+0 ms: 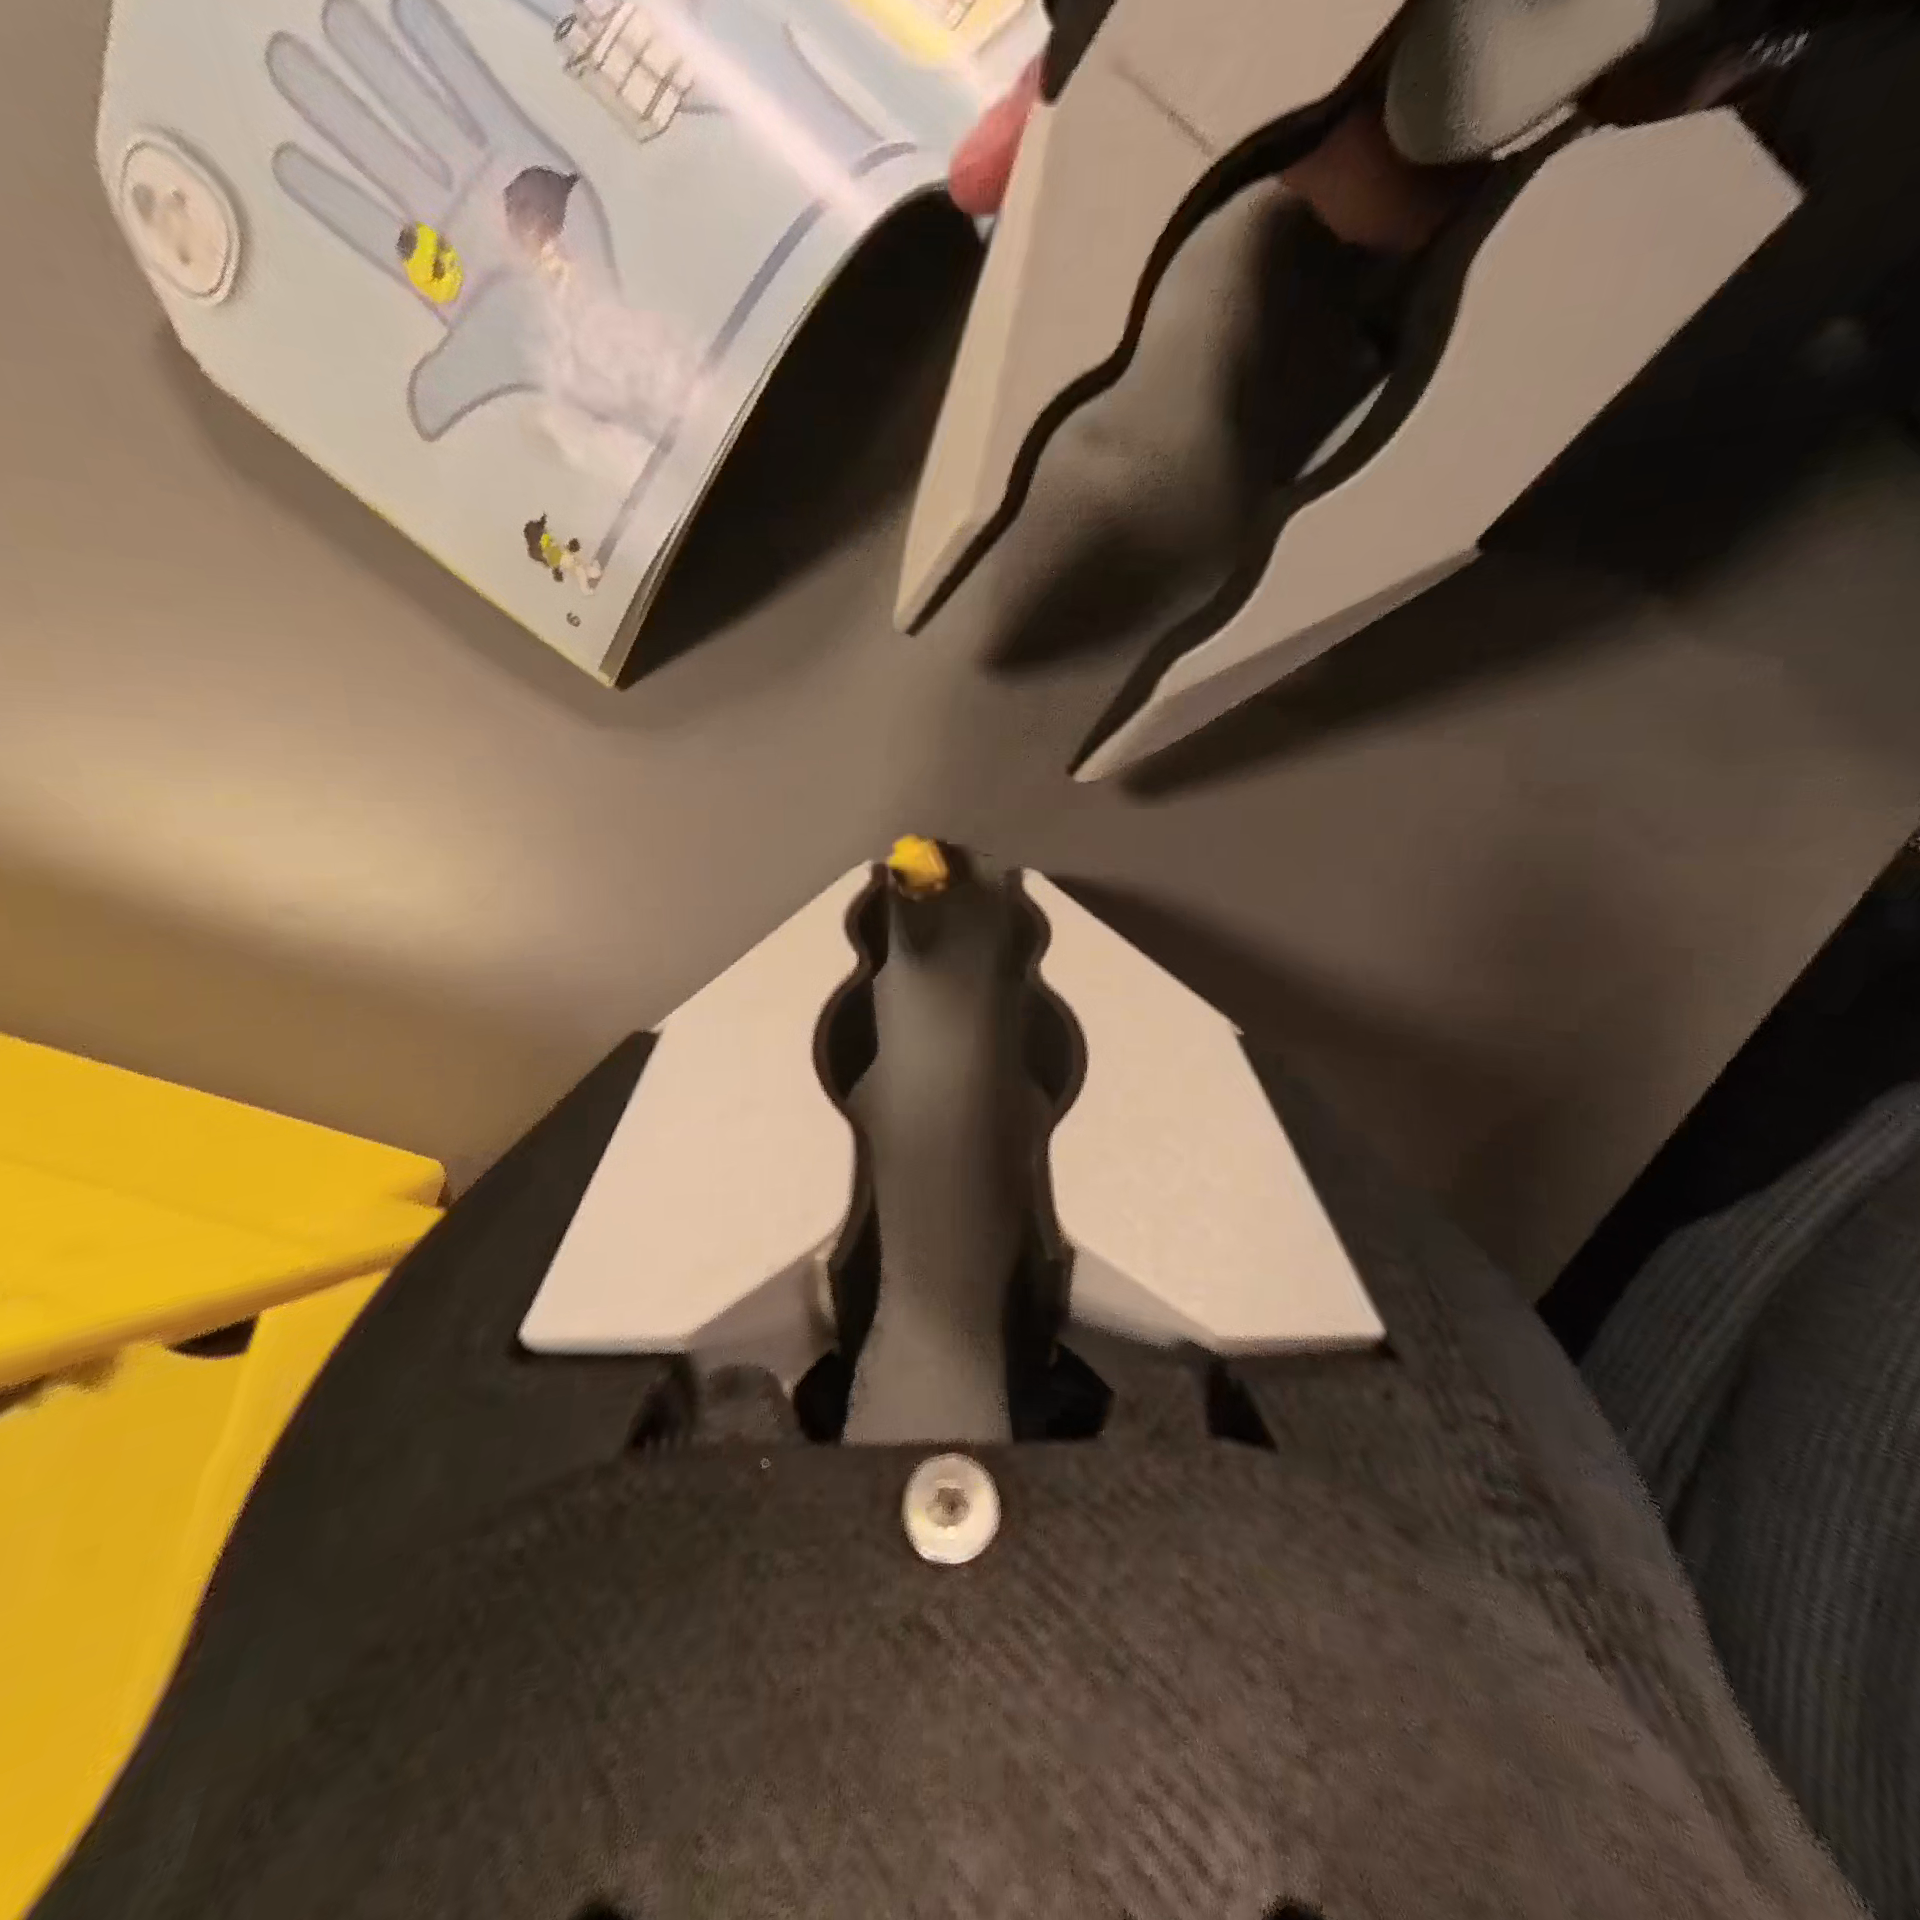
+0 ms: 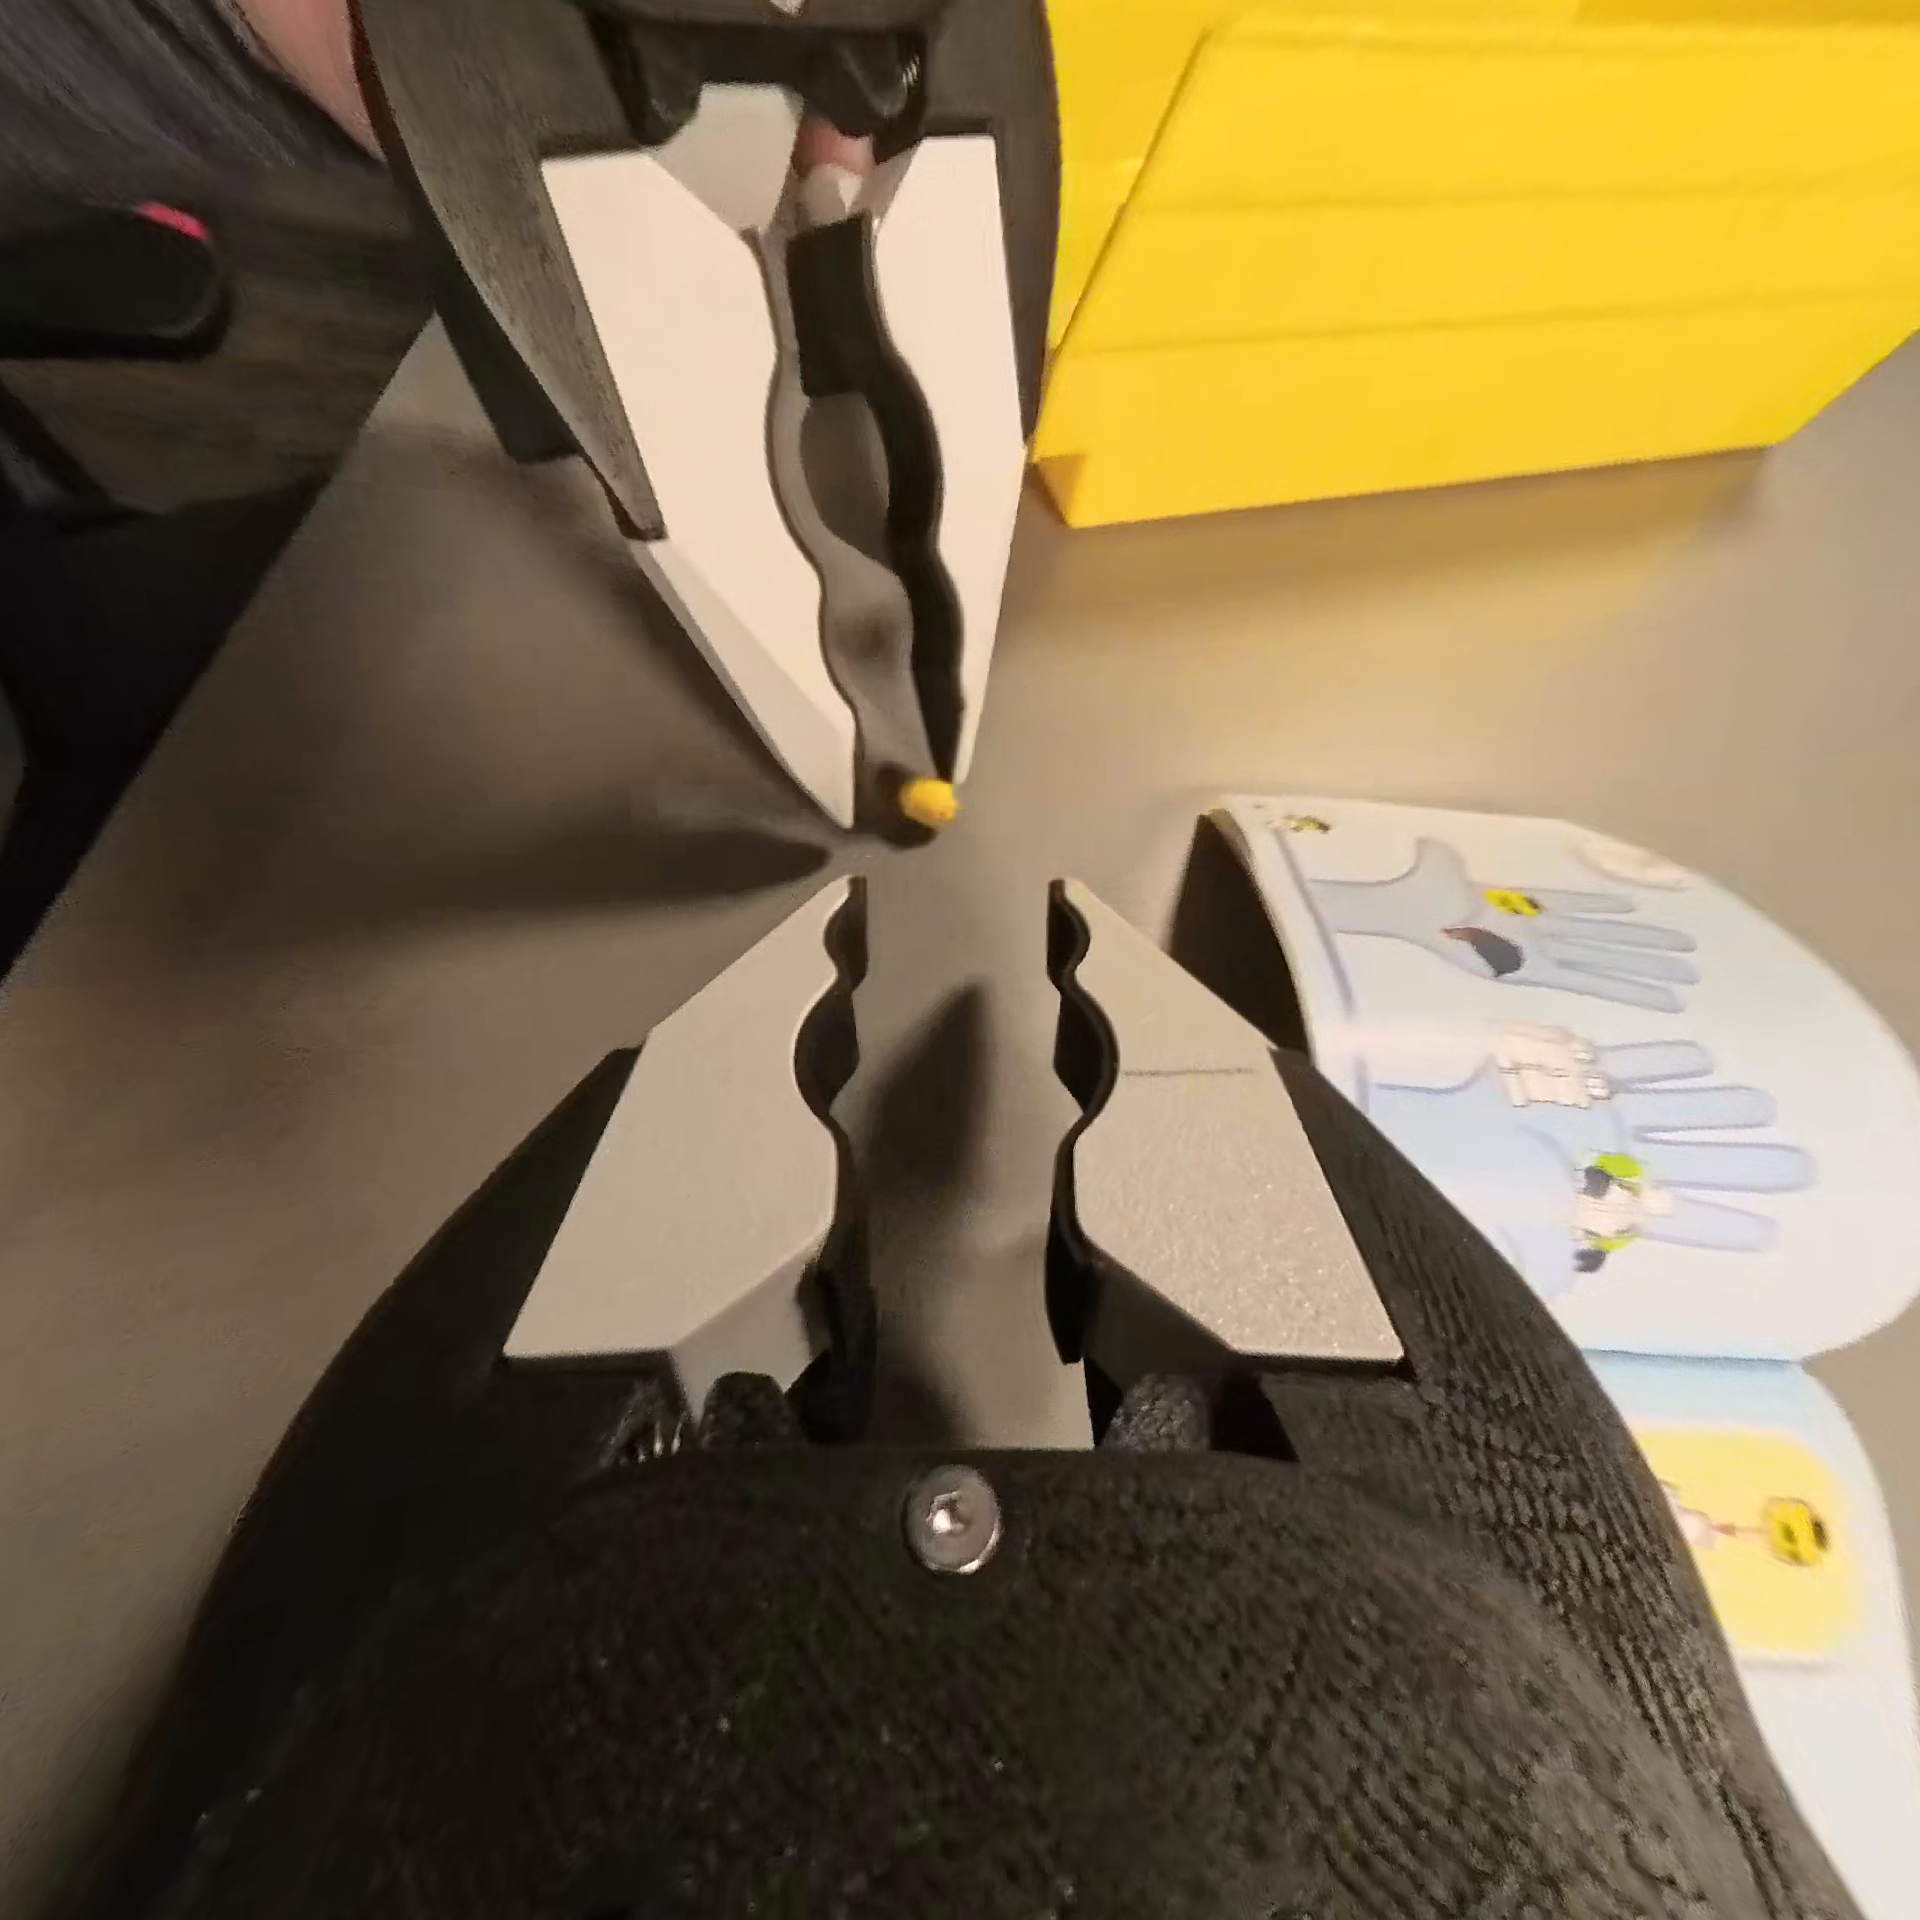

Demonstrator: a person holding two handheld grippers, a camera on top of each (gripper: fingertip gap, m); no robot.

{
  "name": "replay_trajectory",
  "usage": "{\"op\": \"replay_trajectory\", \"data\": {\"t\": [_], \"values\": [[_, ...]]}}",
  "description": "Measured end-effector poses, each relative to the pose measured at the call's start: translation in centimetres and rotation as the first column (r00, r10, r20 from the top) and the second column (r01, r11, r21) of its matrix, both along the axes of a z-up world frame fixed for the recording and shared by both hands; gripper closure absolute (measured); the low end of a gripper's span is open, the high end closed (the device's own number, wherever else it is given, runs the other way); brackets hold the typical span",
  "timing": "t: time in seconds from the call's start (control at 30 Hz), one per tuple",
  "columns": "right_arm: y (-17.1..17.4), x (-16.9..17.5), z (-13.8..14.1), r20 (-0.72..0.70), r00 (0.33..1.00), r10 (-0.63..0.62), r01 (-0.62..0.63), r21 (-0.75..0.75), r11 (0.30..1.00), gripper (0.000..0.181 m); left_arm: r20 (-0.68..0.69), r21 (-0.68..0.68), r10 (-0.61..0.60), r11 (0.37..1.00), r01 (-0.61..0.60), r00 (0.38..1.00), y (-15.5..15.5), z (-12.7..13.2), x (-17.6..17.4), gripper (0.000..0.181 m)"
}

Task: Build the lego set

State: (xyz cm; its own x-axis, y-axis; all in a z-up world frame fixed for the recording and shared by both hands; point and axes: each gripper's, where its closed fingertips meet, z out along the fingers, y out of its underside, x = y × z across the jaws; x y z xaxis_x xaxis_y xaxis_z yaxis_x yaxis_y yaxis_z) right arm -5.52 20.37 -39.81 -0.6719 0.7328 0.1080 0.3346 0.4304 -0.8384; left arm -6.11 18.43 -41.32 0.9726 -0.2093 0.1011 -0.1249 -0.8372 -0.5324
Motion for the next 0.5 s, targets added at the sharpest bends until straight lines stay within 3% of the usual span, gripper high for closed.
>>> {"op": "replay_trajectory", "data": {"t": [0.37, 0.5], "values": [[-1.0, -0.3, -1.5, 0.084, 0.996, -0.019, 0.015, 0.048, 0.999, 0.145, 0.061, 0.09, 0.081, 0.992, -0.086, 0.995, -1.2, 0.6, -0.7, 0.154], [-0.8, -0.4, -1.2, 0.082, 0.996, -0.024, 0.022, 0.022, 0.999, 0.146, 0.005, 0.143, -0.005, 0.99, 0.004, 1.0, -0.2, 1.1, -0.6, 0.154]]}}
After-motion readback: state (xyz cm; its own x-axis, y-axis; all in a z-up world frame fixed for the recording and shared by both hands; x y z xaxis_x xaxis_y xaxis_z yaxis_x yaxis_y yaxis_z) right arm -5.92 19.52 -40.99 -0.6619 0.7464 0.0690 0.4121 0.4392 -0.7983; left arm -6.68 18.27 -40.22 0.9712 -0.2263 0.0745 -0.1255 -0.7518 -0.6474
